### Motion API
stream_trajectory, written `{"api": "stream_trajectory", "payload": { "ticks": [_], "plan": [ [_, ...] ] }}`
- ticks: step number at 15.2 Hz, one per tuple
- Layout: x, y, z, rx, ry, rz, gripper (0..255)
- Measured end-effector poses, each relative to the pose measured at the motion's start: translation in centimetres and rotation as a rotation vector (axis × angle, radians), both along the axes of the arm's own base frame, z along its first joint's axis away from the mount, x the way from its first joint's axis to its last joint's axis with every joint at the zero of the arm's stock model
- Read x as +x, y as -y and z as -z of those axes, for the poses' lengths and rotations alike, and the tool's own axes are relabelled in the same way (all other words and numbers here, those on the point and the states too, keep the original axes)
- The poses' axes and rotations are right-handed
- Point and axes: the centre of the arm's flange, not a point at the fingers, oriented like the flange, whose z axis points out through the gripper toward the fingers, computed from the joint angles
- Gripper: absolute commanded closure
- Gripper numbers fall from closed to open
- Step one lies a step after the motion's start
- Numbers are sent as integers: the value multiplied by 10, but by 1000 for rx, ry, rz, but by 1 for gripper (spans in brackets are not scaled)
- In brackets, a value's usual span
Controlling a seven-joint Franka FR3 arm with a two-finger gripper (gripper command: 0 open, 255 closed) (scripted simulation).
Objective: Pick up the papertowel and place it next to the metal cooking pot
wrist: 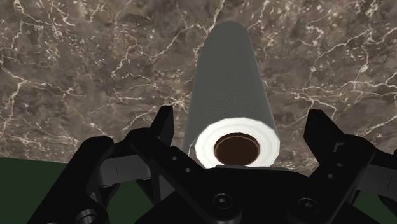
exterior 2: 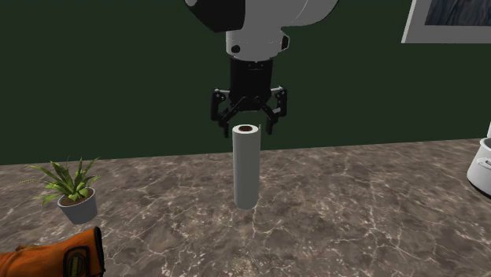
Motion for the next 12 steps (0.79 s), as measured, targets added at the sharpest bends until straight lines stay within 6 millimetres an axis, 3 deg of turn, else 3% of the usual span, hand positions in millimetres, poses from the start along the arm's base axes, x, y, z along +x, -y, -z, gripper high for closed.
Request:
{"api": "stream_trajectory", "payload": {
  "ticks": [3,9,10,12],
  "plan": [
    [2,1,12,0,0,0,0],
    [3,2,13,0,1,0,0],
    [3,2,13,0,1,0,255],
    [3,2,13,0,1,0,255]
  ]
}}
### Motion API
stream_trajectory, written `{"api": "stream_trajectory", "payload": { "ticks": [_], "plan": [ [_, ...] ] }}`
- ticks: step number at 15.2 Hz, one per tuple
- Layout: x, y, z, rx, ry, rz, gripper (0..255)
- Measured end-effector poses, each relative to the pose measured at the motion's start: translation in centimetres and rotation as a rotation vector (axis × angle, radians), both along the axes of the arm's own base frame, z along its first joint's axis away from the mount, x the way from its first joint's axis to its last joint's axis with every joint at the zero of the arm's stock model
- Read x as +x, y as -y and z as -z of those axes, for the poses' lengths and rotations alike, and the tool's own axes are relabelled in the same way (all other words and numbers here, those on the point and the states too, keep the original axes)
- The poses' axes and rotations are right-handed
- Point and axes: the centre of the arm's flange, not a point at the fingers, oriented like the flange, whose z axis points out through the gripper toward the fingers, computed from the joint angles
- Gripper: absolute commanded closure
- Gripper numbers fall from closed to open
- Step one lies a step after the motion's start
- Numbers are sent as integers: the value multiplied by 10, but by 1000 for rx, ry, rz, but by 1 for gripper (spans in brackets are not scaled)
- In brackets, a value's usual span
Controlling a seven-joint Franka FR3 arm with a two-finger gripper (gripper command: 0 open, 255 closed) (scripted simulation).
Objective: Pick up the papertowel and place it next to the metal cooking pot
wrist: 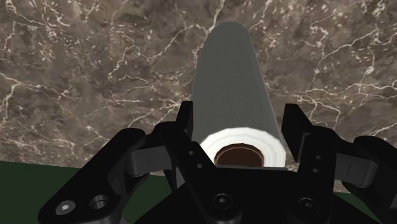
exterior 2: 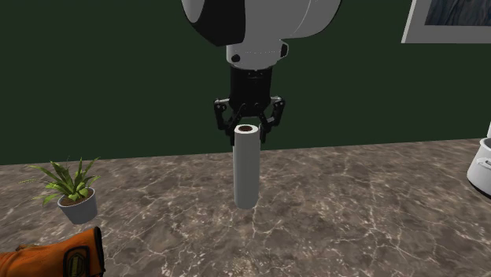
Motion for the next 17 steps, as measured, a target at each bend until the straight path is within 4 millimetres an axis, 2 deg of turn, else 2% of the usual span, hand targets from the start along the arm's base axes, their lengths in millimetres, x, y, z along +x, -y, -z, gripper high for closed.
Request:
{"api": "stream_trajectory", "payload": {
  "ticks": [9,17],
  "plan": [
    [0,1,-2,0,0,0,255],
    [0,1,-41,0,0,0,255]
  ]
}}
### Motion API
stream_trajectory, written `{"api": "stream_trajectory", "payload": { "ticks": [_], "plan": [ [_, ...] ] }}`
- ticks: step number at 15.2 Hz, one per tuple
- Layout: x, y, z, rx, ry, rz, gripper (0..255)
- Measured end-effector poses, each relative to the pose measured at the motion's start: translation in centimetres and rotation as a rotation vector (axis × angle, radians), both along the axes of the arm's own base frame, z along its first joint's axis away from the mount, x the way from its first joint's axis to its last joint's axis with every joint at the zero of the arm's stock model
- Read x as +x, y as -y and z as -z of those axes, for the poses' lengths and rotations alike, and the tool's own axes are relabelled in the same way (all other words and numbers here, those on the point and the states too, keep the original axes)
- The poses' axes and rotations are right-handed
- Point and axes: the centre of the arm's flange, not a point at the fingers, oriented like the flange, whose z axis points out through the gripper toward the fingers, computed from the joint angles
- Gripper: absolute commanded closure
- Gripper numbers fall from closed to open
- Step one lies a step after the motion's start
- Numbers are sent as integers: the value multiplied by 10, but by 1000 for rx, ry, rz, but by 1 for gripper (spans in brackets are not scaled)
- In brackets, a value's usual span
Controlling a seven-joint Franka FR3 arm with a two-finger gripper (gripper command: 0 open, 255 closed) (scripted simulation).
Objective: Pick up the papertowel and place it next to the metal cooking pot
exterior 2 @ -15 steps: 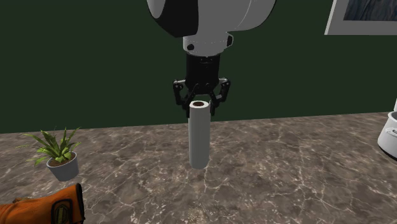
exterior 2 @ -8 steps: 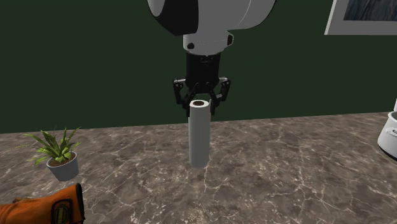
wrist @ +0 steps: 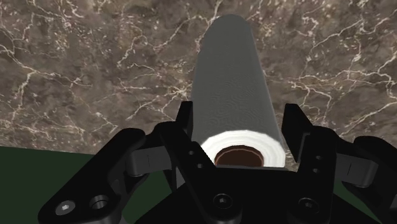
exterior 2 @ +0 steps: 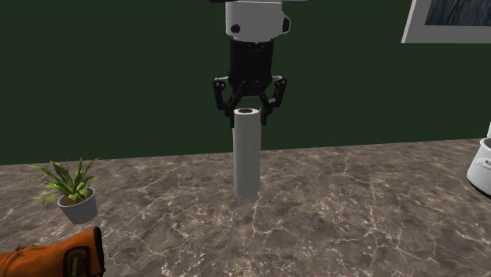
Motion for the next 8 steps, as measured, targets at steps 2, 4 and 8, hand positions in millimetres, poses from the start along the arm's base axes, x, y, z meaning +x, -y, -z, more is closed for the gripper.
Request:
{"api": "stream_trajectory", "payload": {
  "ticks": [2,4,8],
  "plan": [
    [0,-1,-9,0,0,0,255],
    [-1,-1,-22,0,0,0,255],
    [-1,-1,-42,0,0,0,255]
  ]
}}
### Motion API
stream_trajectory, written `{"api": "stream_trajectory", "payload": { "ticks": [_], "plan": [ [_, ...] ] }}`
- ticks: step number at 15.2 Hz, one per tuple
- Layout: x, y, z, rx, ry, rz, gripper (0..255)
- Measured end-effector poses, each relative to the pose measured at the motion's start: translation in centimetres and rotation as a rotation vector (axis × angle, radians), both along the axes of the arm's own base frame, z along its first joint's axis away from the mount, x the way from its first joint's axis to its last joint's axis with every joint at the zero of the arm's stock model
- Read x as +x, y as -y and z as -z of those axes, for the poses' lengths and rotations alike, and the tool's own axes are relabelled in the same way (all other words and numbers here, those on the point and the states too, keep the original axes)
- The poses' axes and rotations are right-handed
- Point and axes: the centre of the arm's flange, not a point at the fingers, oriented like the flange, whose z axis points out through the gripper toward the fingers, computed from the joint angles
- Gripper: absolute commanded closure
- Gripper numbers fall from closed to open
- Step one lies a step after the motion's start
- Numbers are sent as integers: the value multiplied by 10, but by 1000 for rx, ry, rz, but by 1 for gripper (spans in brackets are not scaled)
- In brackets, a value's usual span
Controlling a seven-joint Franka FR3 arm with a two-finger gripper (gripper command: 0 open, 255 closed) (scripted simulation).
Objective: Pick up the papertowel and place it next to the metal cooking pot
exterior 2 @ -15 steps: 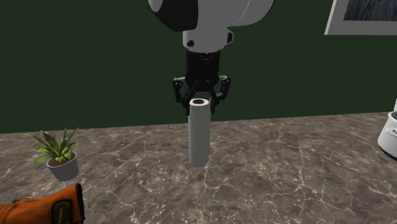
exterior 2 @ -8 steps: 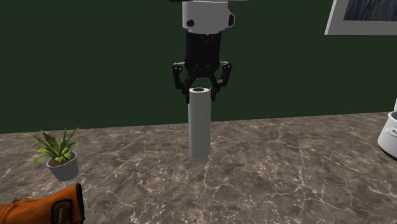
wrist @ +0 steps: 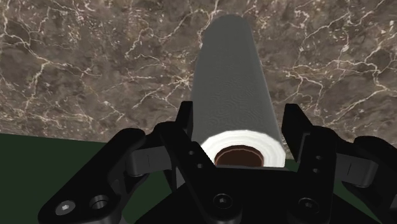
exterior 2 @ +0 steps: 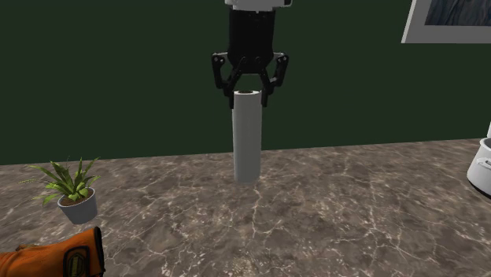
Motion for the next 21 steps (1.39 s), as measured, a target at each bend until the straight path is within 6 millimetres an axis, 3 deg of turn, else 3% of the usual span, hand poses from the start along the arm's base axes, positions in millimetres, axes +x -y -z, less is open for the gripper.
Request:
{"api": "stream_trajectory", "payload": {
  "ticks": [21],
  "plan": [
    [1,0,-112,0,0,0,255]
  ]
}}
